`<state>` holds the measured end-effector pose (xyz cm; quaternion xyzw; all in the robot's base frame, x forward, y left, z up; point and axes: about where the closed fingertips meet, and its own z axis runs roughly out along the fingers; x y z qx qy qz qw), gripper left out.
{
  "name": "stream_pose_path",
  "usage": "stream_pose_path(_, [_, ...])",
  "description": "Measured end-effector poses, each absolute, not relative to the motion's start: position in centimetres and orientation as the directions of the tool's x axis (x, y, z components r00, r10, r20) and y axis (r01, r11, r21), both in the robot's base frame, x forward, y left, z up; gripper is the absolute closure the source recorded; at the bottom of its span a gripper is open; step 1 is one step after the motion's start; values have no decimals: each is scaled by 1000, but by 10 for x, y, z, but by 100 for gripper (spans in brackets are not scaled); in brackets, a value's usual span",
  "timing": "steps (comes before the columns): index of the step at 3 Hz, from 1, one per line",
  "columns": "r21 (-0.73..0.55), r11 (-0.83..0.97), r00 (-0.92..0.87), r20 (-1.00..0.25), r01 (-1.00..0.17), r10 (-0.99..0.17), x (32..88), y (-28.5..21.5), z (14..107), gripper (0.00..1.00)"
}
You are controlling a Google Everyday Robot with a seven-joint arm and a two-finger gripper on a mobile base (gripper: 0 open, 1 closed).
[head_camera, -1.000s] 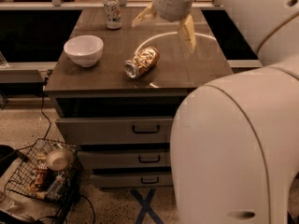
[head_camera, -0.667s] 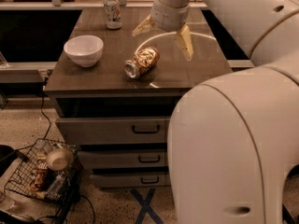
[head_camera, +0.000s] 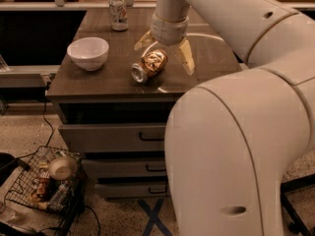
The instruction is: Place orange can upright
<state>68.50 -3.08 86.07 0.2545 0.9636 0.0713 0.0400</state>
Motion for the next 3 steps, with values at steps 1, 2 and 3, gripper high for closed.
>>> stream_pose_path(1, [161,847,-858,-13,506,514,680,-21,853,0])
stream_pose_path(2, [175,834,-847,2,524,532,670,-12,850,0])
stream_pose_path(3, [166,837,-847,-13,522,531,664,-2,848,15])
